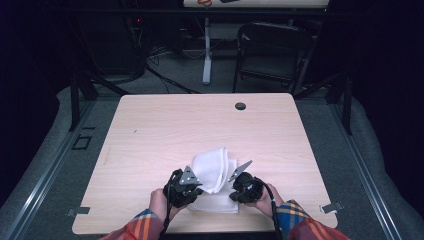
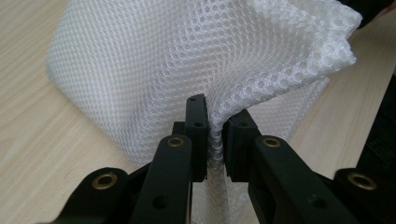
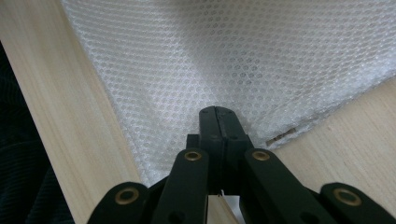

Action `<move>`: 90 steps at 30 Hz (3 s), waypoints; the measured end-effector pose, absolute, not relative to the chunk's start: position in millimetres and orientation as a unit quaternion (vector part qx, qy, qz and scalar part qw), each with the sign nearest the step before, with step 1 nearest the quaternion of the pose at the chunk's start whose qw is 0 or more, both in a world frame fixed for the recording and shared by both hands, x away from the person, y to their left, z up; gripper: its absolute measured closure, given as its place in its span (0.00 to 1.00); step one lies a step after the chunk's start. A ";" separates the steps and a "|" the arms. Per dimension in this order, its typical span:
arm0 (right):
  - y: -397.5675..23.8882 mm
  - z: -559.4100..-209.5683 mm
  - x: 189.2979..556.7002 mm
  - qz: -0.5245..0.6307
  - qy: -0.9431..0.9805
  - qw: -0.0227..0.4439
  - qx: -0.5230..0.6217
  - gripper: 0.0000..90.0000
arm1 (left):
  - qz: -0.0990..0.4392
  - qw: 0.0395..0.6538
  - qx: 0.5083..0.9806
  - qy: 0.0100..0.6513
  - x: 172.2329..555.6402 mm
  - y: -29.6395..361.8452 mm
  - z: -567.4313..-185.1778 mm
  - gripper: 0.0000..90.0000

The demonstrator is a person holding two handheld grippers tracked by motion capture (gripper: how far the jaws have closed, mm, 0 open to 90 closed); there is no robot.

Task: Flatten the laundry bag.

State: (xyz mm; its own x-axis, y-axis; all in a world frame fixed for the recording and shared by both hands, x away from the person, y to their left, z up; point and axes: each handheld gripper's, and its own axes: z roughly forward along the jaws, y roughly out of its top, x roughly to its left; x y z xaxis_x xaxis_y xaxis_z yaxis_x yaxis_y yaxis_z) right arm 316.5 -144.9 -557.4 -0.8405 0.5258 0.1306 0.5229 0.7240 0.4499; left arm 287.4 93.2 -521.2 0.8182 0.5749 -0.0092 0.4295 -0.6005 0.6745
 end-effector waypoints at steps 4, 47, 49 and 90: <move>-146.9 -558.0 317.3 0.247 0.928 -0.003 0.279 1.00 | 0.109 0.348 0.886 0.288 287.9 94.0 -521.7 0.88; -143.7 -556.1 315.9 0.231 0.931 0.004 0.283 1.00 | 0.109 0.328 0.869 0.353 288.9 135.2 -518.7 0.93; -143.2 -555.9 315.6 0.230 0.930 0.006 0.286 1.00 | 0.107 0.326 0.867 0.361 288.6 137.7 -519.5 0.94; -151.8 -553.4 320.9 0.209 0.937 0.011 0.280 1.00 | 0.091 0.266 0.841 0.463 279.9 202.1 -516.8 0.23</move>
